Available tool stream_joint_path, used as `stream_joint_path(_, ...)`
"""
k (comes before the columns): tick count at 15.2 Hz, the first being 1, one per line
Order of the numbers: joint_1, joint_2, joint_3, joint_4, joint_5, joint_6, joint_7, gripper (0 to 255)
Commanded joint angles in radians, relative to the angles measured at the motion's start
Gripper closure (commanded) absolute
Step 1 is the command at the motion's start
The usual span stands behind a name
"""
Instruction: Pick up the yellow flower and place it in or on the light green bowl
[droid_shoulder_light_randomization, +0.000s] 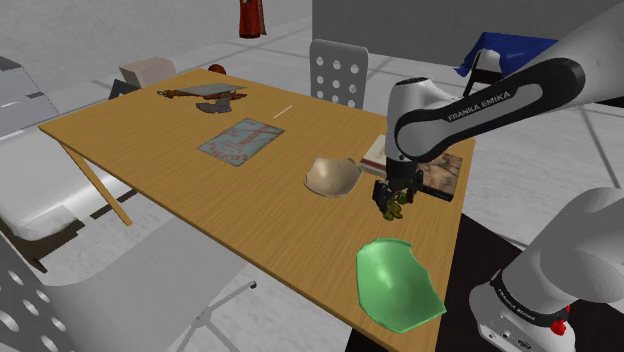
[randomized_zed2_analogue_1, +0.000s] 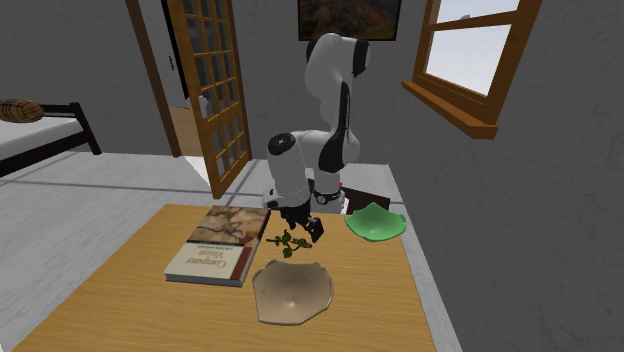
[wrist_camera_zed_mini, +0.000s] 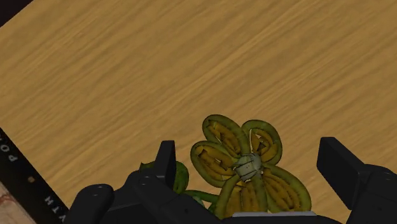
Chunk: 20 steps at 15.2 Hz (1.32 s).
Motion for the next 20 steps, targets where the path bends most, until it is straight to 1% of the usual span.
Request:
stream_joint_path(1, 0.0, 0.017, 0.001, -0.018, 0.002, 0.035, -0.002, 0)
stream_joint_path(4, 0.003, 0.051, 0.006, -0.045, 0.008, 0.096, -0.004, 0)
stream_joint_path(12, 0.003, 0.051, 0.006, -0.045, 0.008, 0.096, -0.004, 0)
stream_joint_path(13, 0.003, 0.051, 0.006, -0.045, 0.008, 0.096, -0.004, 255)
stream_joint_path(20, 0.003, 0.051, 0.006, -0.045, 0.008, 0.096, -0.004, 255)
